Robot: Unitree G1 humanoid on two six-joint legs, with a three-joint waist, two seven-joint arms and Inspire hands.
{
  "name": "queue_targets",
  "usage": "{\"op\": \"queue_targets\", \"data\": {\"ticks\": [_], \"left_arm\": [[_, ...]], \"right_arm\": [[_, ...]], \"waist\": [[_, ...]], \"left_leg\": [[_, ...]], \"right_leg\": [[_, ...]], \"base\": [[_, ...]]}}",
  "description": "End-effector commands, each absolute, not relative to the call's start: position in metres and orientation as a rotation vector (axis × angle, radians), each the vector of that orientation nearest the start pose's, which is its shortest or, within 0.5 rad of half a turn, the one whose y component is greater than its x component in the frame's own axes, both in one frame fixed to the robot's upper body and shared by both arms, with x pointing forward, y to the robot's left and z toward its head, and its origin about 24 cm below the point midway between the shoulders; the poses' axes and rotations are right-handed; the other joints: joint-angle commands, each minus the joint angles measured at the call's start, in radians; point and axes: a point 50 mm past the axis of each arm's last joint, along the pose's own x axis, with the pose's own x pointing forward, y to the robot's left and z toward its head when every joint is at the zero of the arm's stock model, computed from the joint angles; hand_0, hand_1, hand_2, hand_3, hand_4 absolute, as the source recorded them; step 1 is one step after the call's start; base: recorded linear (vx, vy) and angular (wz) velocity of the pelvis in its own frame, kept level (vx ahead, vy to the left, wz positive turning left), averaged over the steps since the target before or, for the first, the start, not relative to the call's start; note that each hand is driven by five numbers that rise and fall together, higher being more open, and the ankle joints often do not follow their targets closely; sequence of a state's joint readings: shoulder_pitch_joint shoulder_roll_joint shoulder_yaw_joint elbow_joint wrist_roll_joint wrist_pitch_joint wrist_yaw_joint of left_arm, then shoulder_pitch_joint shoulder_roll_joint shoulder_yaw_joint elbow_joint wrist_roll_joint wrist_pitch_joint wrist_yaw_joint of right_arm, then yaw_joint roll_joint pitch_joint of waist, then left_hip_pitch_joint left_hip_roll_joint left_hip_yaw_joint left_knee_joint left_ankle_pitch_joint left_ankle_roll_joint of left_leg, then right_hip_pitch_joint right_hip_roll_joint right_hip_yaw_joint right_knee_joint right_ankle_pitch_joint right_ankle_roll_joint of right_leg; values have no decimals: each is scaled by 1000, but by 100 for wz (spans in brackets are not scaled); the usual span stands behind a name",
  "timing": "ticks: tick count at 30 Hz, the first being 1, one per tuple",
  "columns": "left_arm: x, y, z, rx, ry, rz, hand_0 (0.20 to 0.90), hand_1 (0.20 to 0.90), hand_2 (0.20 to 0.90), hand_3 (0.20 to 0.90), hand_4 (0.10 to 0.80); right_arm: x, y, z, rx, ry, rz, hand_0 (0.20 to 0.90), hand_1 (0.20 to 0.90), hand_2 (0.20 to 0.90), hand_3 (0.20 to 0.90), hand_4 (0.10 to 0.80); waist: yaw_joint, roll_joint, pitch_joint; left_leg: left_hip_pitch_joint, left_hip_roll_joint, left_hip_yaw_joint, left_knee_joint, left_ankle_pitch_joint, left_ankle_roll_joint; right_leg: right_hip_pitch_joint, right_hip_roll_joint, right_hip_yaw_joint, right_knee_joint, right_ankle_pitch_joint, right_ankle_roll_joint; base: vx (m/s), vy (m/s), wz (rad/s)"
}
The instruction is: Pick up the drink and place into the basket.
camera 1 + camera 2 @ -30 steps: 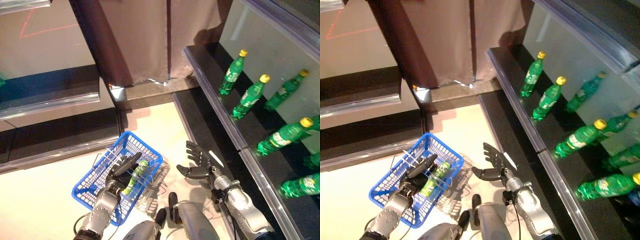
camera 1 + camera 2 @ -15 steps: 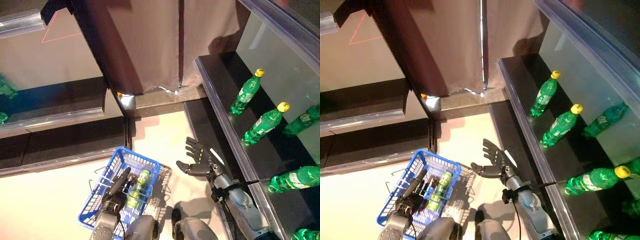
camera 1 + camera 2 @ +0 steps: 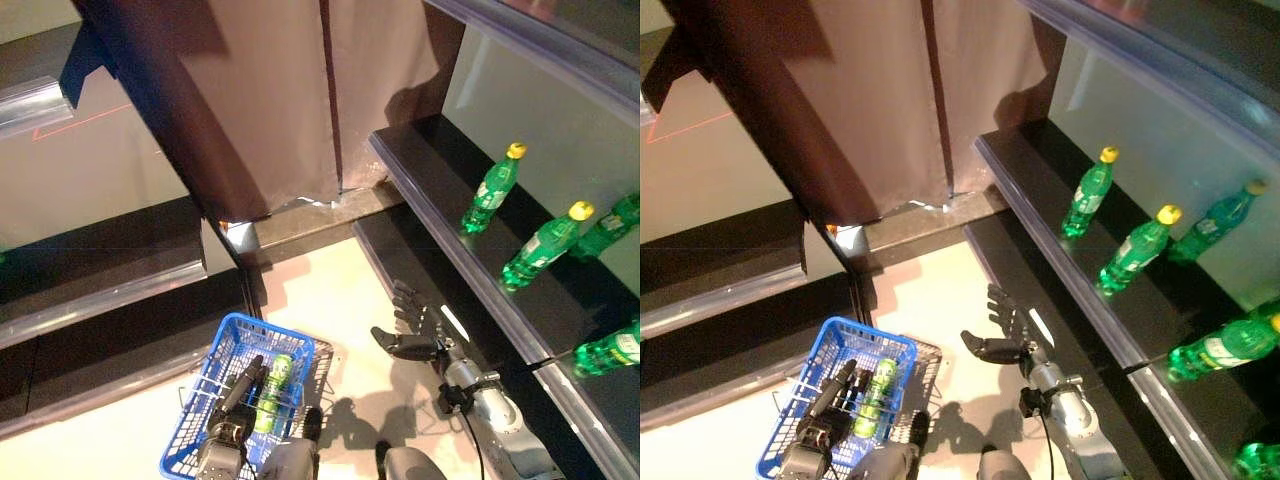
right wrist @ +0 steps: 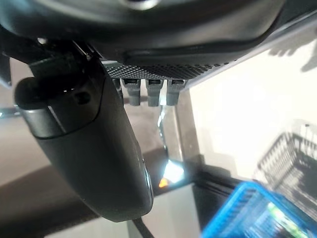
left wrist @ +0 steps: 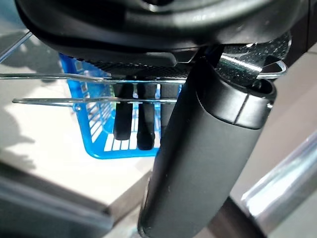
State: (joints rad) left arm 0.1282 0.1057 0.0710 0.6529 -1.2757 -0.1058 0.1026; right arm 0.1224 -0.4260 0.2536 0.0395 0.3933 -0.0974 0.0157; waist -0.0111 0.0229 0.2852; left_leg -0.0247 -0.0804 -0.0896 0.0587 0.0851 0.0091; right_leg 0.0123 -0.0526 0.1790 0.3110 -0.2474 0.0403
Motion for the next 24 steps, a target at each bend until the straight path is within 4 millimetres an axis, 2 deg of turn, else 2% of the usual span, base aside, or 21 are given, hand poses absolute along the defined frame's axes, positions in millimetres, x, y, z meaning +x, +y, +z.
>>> {"op": "queue_targets", "data": {"ticks": [1, 5, 7, 8, 10, 11, 12, 14, 15, 17, 18, 19, 20, 24], "left_arm": [[166, 277, -69, -913, 130, 694, 300, 300, 300, 200, 100], [167, 289, -67, -881, 137, 690, 300, 300, 300, 200, 100], [168, 290, -67, -876, 139, 679, 300, 300, 300, 200, 100], [167, 292, -67, -877, 141, 674, 300, 300, 300, 200, 100], [167, 294, -67, -874, 145, 669, 300, 300, 300, 200, 100], [166, 295, -66, -876, 138, 671, 300, 300, 300, 200, 100], [167, 295, -66, -881, 140, 666, 300, 300, 300, 200, 100], [167, 295, -65, -896, 129, 665, 300, 300, 300, 200, 100], [169, 293, -64, -908, 118, 661, 300, 300, 300, 200, 100], [173, 292, -63, -914, 115, 655, 300, 300, 300, 200, 100], [176, 291, -61, -918, 108, 654, 300, 300, 300, 200, 100], [177, 291, -60, -921, 107, 652, 300, 300, 300, 200, 100], [180, 290, -60, -926, 105, 647, 300, 300, 300, 200, 100], [183, 280, -64, -940, 127, 620, 300, 300, 300, 200, 100]], "right_arm": [[231, -186, 58, -12, -115, 179, 900, 900, 900, 900, 800], [229, -199, 65, 4, -158, 88, 900, 900, 900, 900, 800], [229, -200, 66, 6, -167, 64, 900, 900, 900, 900, 800], [230, -203, 66, 6, -175, 35, 900, 900, 900, 900, 800], [231, -204, 67, 4, -186, 16, 900, 900, 900, 900, 800], [231, -207, 69, -2, -204, -4, 900, 900, 900, 900, 800], [231, -208, 70, -3, -210, -11, 900, 900, 900, 900, 800], [232, -212, 73, 1, -229, -20, 900, 900, 900, 900, 800], [235, -216, 78, 8, -254, -30, 900, 900, 900, 900, 800], [237, -217, 83, 8, -274, -47, 900, 900, 900, 900, 800], [241, -220, 89, 22, -299, -66, 900, 900, 900, 900, 800], [242, -221, 91, 26, -307, -72, 900, 900, 900, 900, 800], [244, -222, 96, 34, -332, -93, 900, 900, 900, 900, 800], [239, -223, 94, 59, -364, -148, 900, 900, 900, 900, 800]], "waist": [[18, 7, -137], [-5, -12, -147], [-7, -14, -149], [-4, -17, -153], [3, -19, -154], [9, -21, -153], [11, -22, -153], [12, -28, -150], [15, -38, -147], [17, -45, -140], [20, -56, -131], [21, -58, -128], [20, -62, -123], [9, -61, -141]], "left_leg": [[-58, 29, -107, 31, -47, -55], [-25, 3, -55, 72, -115, 10], [-23, -3, -40, 79, -124, 26], [-19, -11, -20, 85, -134, 41], [-14, -14, 4, 89, -145, 50], [-6, -15, 31, 84, -152, 59], [-5, -16, 36, 83, -153, 61], [4, -16, 58, 71, -151, 57], [11, -19, 76, 58, -149, 52], [24, -23, 91, 47, -153, 49], [44, -31, 115, 29, -162, 45], [50, -32, 120, 24, -164, 45], [62, -36, 128, 11, -170, 48], [61, -30, 120, 0, -164, 51]], "right_leg": [[108, -6, -28, -154, 116, 27], [34, -65, -35, -77, 150, 68], [15, -71, -37, -49, 165, 72], [-15, -88, -63, -10, 202, 72], [-47, -107, -88, 39, 237, 69], [-82, -123, -114, 74, 277, 58], [-89, -124, -116, 79, 285, 57], [-100, -113, -144, 28, 285, 53], [-100, -98, -182, -70, 281, 61], [-111, -84, -216, -130, 292, 72], [-148, -63, -270, -179, 327, 89], [-155, -59, -280, -185, 334, 92], [-171, -46, -288, -202, 350, 96], [-136, -23, -235, -227, 334, 83]], "base": [[205, 348, -23], [205, 390, -27], [124, 241, -37], [120, 248, -43], [94, 215, -50], [63, 159, -61], [92, 182, -74], [77, 80, -60], [70, 22, -65], [87, -20, -82], [81, -58, -82], [94, -111, -112], [69, -111, -87], [70, -167, -23]]}}
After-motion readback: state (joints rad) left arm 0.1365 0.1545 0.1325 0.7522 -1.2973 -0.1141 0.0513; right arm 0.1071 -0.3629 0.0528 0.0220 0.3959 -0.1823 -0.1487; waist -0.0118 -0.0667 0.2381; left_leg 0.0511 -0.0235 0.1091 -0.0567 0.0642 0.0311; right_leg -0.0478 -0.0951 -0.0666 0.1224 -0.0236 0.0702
